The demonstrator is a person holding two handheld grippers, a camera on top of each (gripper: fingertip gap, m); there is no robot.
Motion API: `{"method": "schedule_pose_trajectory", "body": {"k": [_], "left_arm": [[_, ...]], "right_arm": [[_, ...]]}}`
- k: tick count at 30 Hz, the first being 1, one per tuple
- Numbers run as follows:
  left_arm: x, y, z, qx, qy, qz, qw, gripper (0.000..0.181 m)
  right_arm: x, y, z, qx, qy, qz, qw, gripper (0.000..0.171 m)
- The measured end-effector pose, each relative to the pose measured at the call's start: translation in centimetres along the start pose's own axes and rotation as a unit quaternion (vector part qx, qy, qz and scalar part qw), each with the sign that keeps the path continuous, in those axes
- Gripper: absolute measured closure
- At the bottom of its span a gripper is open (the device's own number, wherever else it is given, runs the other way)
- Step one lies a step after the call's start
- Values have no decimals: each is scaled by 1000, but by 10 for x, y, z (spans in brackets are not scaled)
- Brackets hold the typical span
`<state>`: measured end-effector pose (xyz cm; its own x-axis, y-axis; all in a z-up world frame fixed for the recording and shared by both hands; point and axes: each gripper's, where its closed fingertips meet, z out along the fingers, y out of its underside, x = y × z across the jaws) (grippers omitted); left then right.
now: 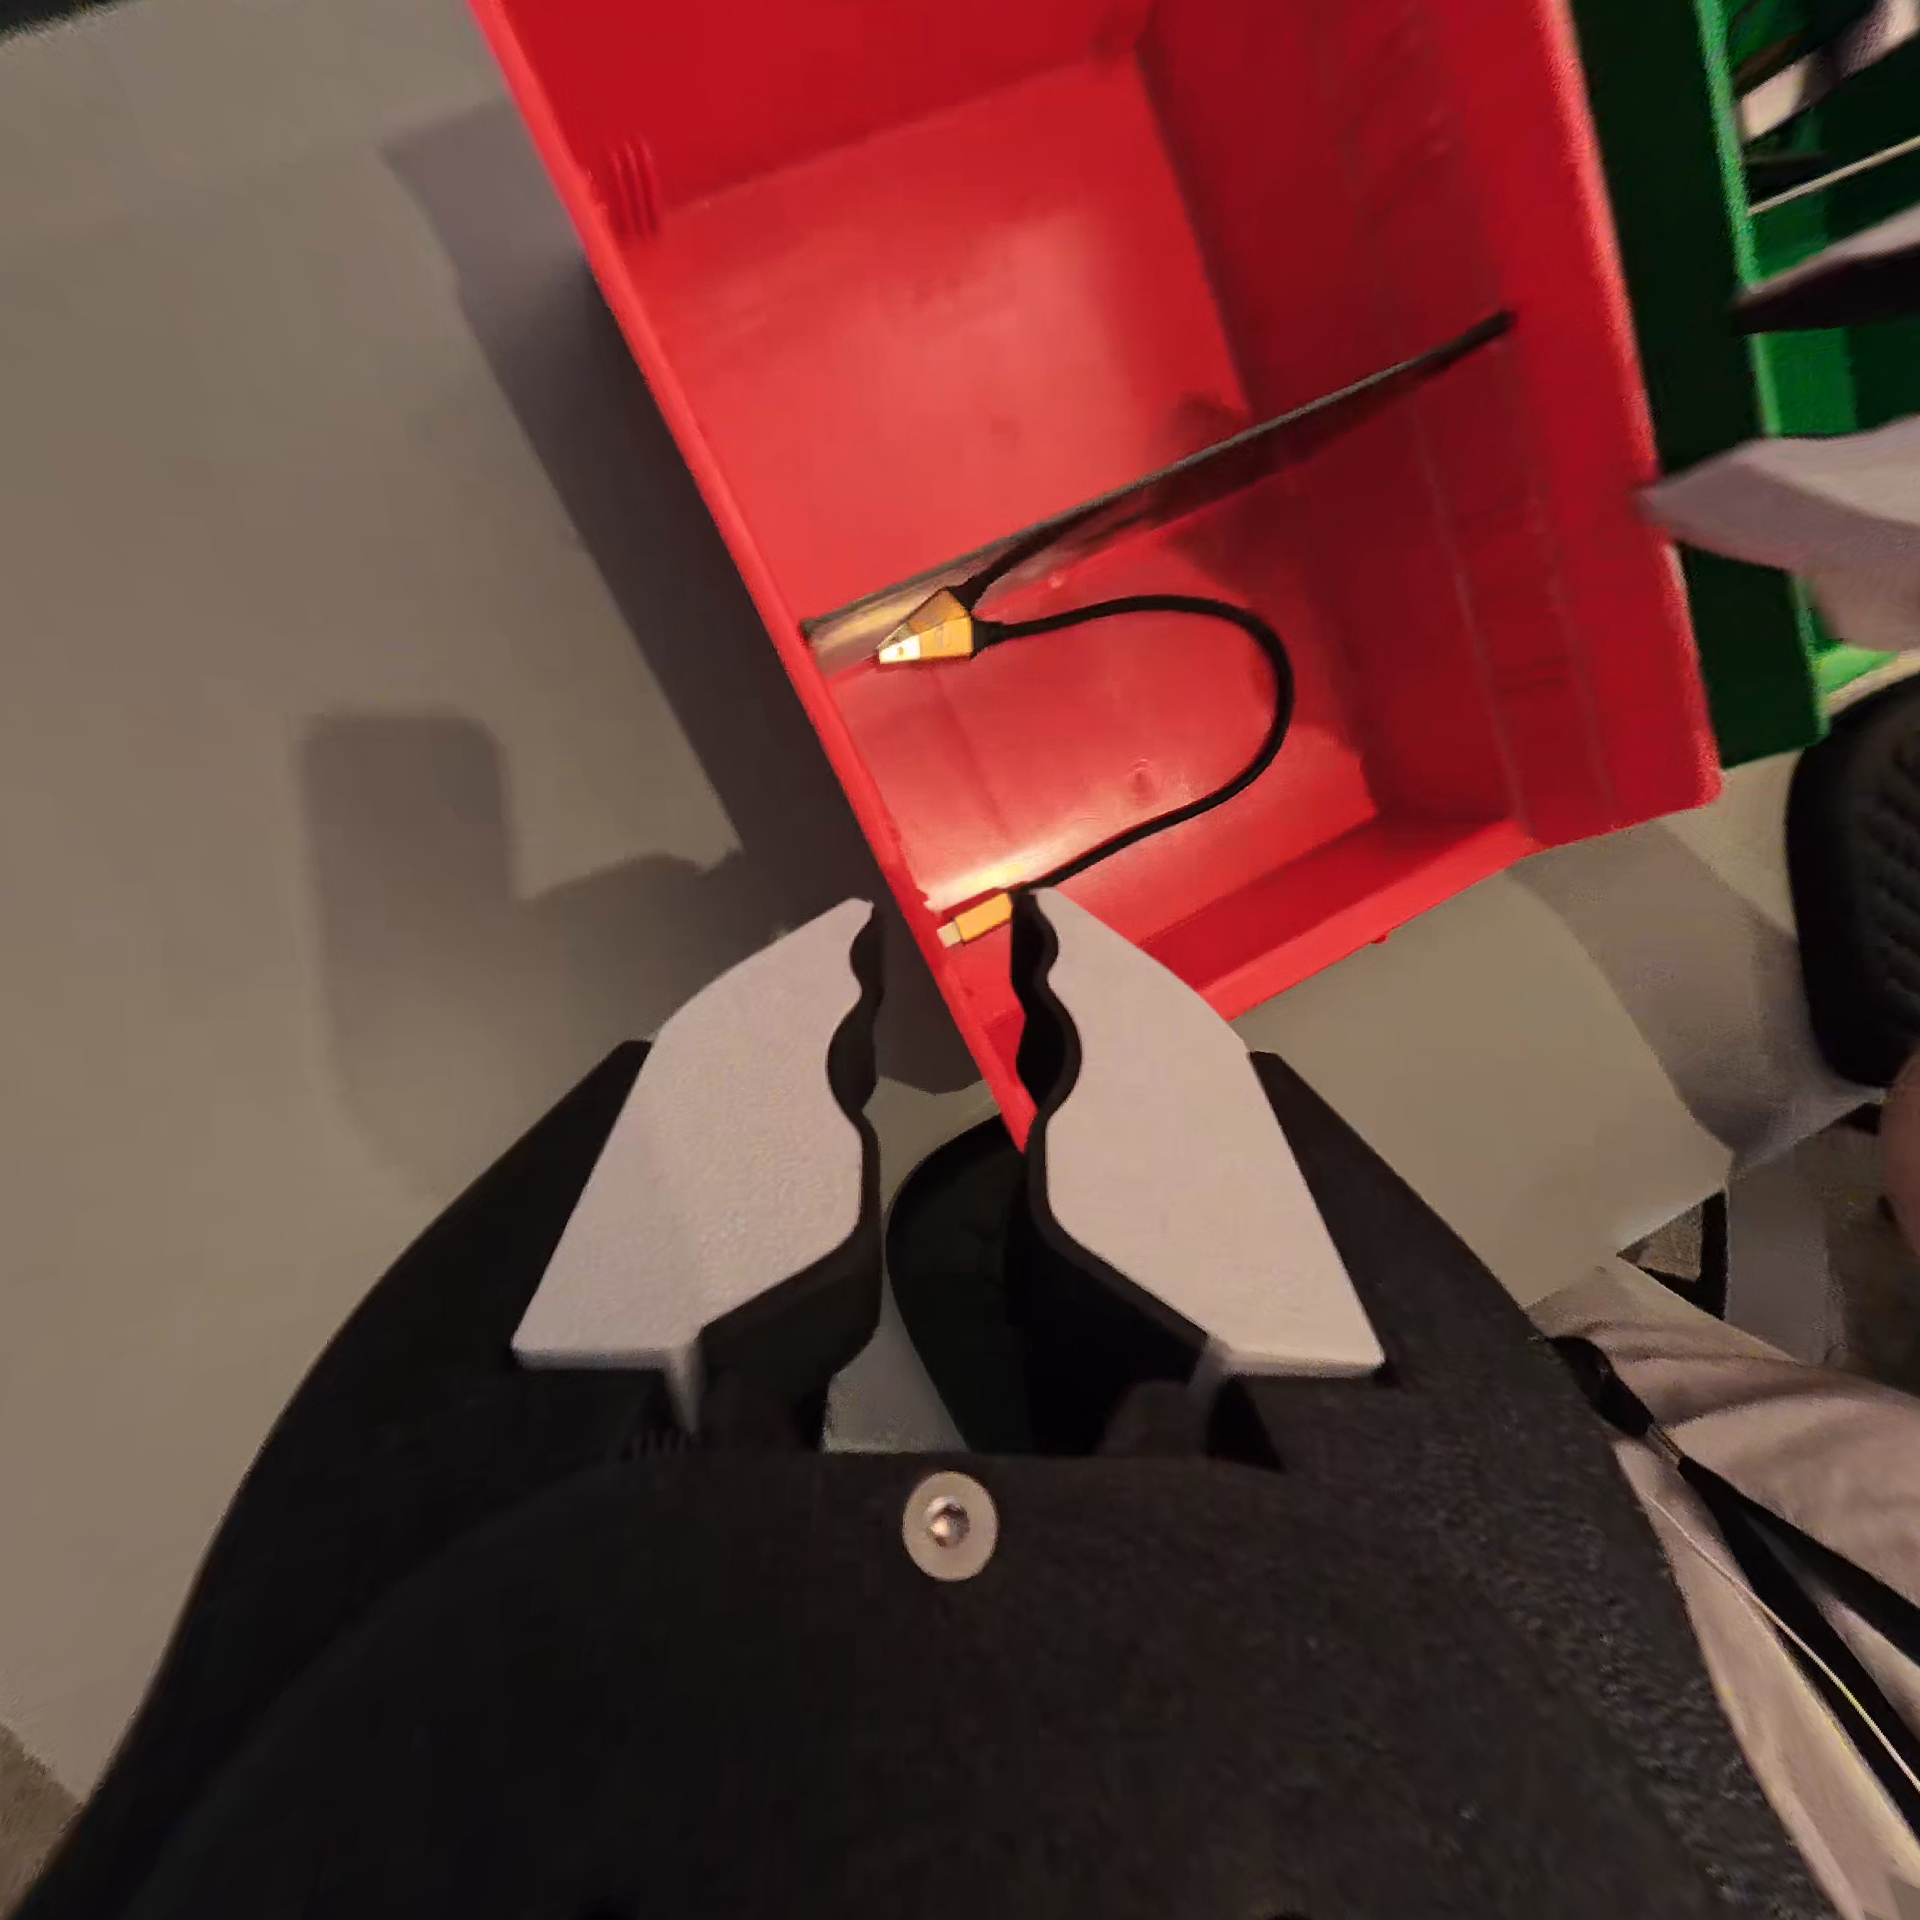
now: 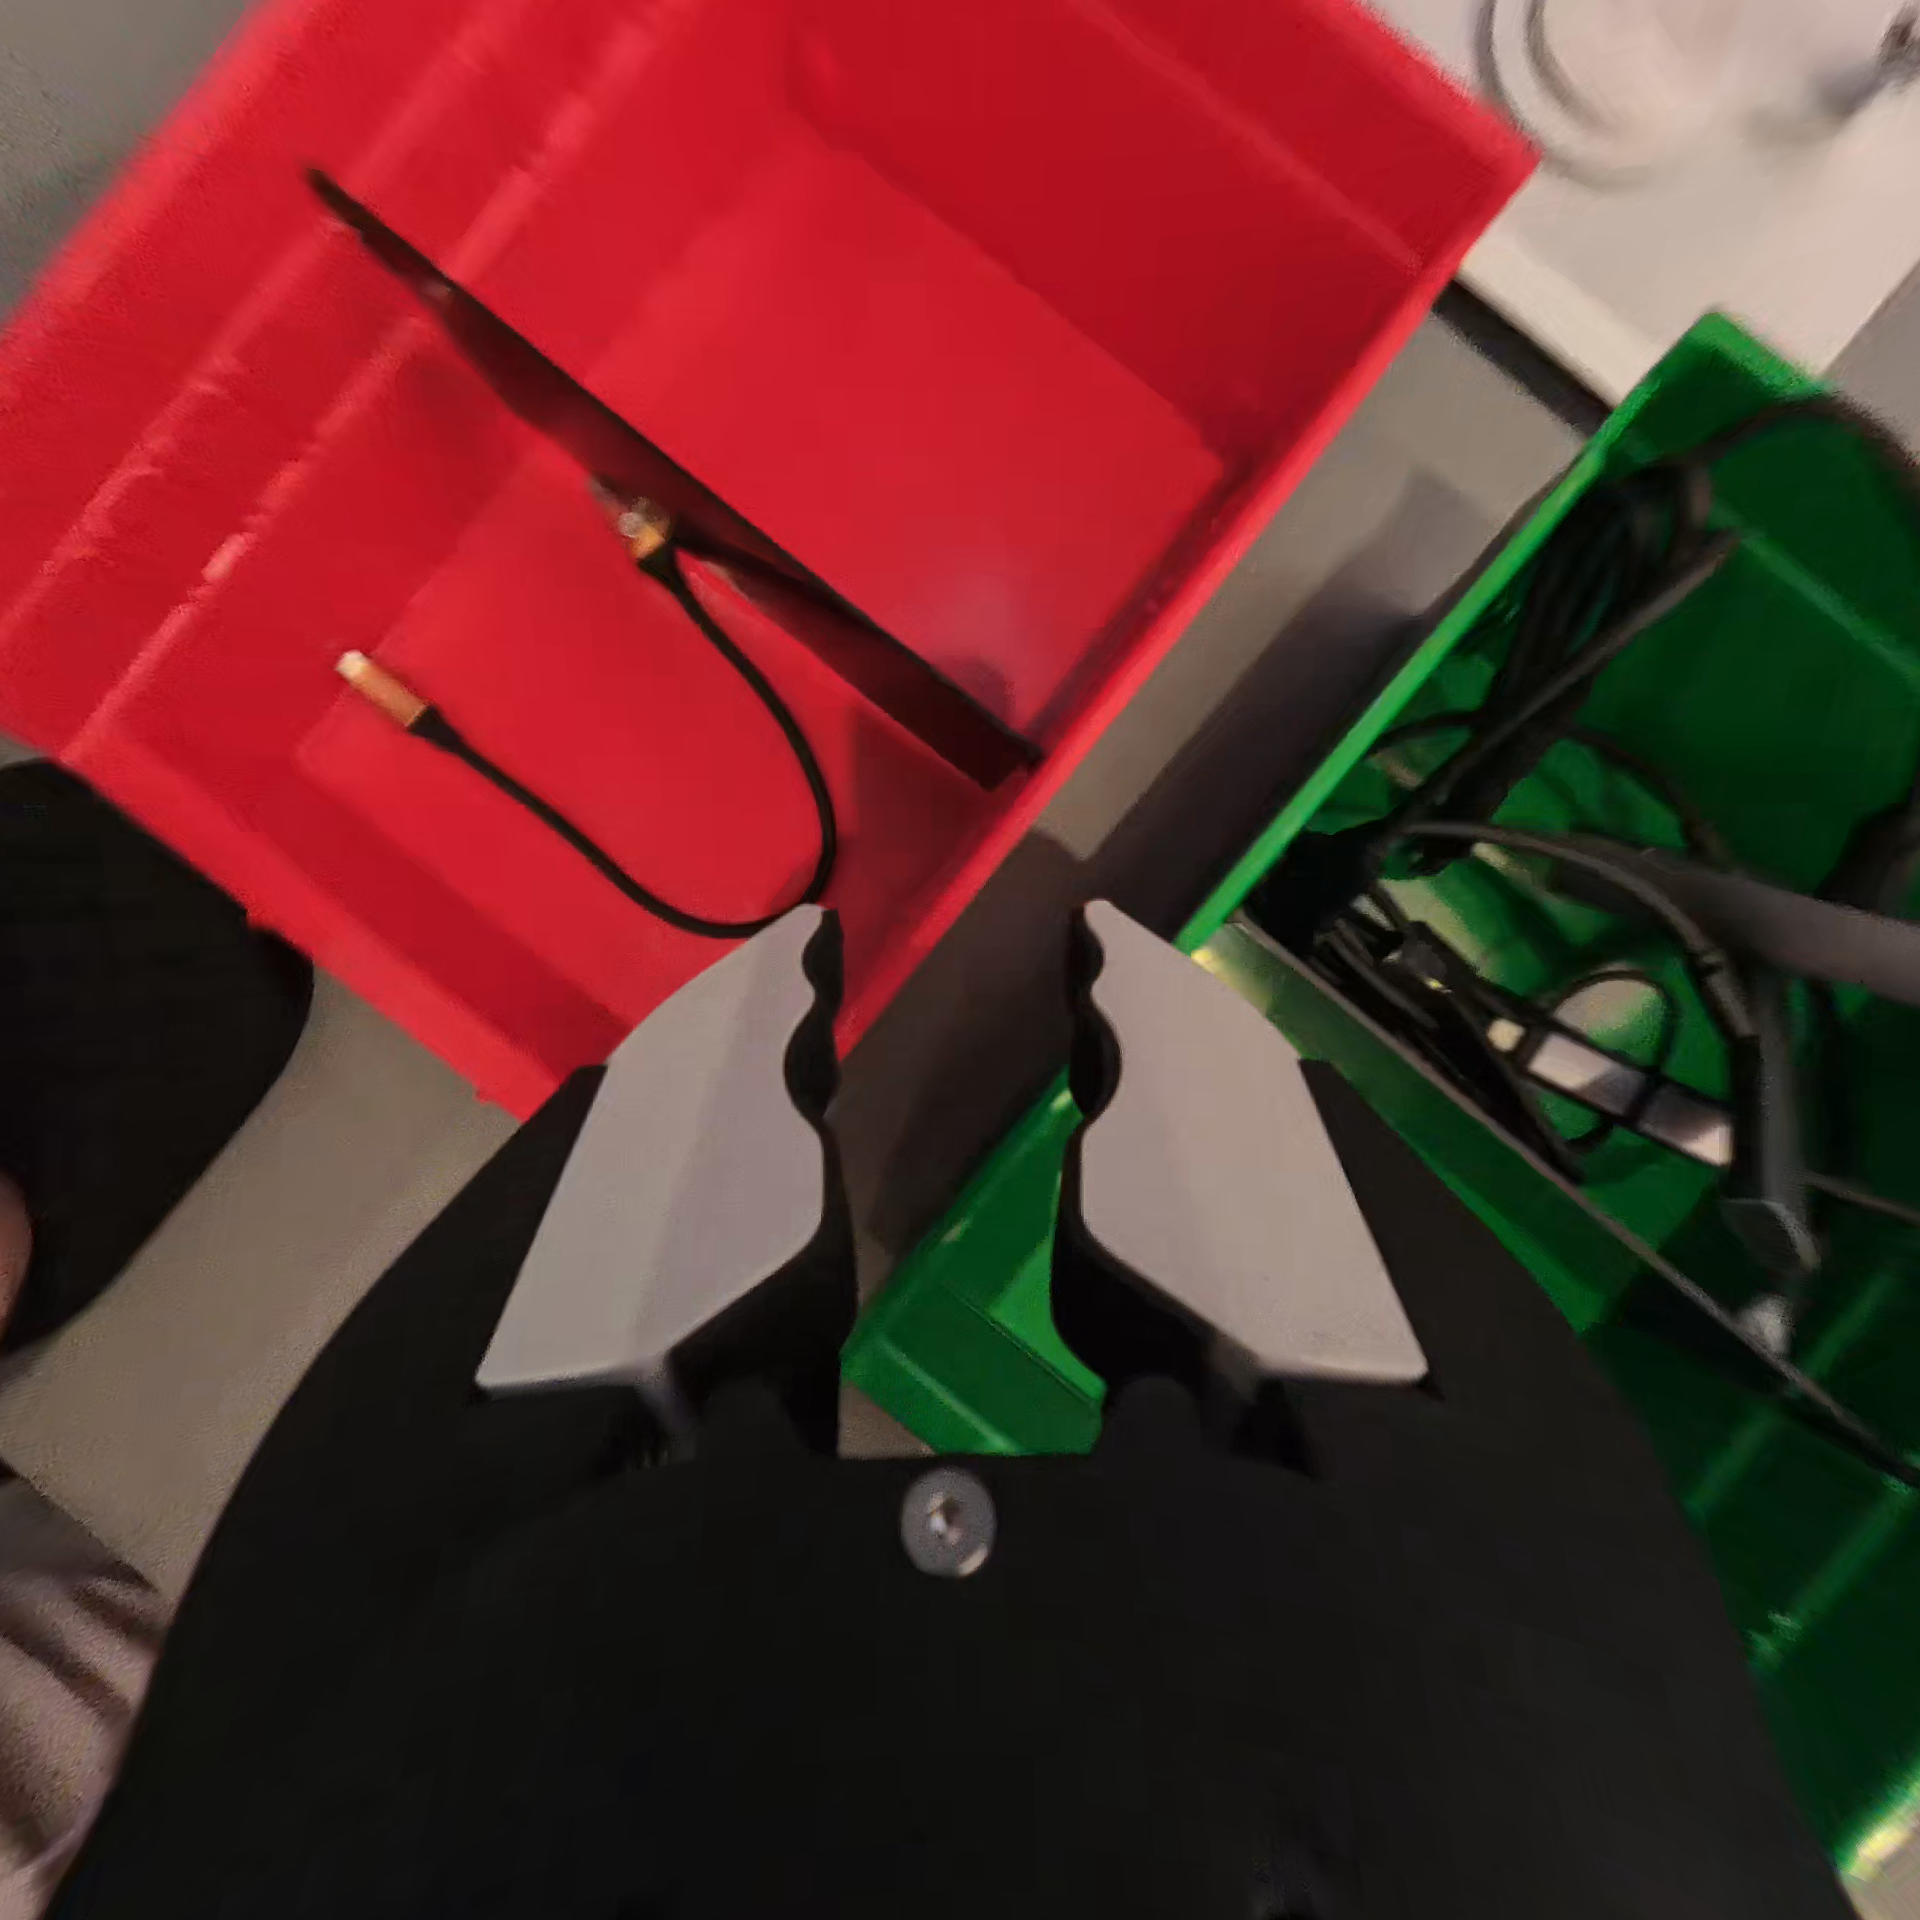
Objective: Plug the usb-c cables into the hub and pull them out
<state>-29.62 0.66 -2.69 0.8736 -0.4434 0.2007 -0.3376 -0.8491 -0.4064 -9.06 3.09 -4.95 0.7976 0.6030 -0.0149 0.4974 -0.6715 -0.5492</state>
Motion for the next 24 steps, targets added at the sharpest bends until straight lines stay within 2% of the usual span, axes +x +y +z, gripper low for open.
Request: {"method": "schedule_pose_trajectory", "body": {"k": [1, 4, 8, 11, 15, 18, 19, 20, 21, 24], "left_arm": [[4, -1, -2, 6, 6, 13, 1000, 159], [12, 0, -5, 12, 16, 45, 999, 159], [18, -3, -7, 26, 35, 57, 997, 159], [23, -7, -12, 46, 47, 69, 995, 159], [27, -8, -19, 64, 59, 82, 993, 159], [27, -7, -22, 74, 67, 85, 991, 160], [27, -7, -23, 76, 69, 85, 991, 160], [26, -6, -24, 79, 69, 84, 991, 160], [24, -7, -26, 83, 69, 83, 991, 160], [20, -12, -32, 106, 65, 69, 990, 162]], "right_arm": [[-4, -2, 10, -10, -11, 20, 1000, 131], [-3, 0, 29, -47, 0, 69, 996, 137], [-5, 0, 39, -109, 40, 94, 989, 125], [-13, 0, 52, -131, 39, 118, 984, 125], [-11, -11, 65, -103, 40, 143, 984, 143], [-13, 16, 79, -184, 32, 153, 970, 136], [-13, 22, 84, -200, 33, 149, 968, 140], [-18, 23, 89, -201, 15, 146, 969, 155], [-20, 22, 92, -195, -3, 157, 968, 161], [-18, 21, 92, -201, -18, 160, 966, 163]]}}
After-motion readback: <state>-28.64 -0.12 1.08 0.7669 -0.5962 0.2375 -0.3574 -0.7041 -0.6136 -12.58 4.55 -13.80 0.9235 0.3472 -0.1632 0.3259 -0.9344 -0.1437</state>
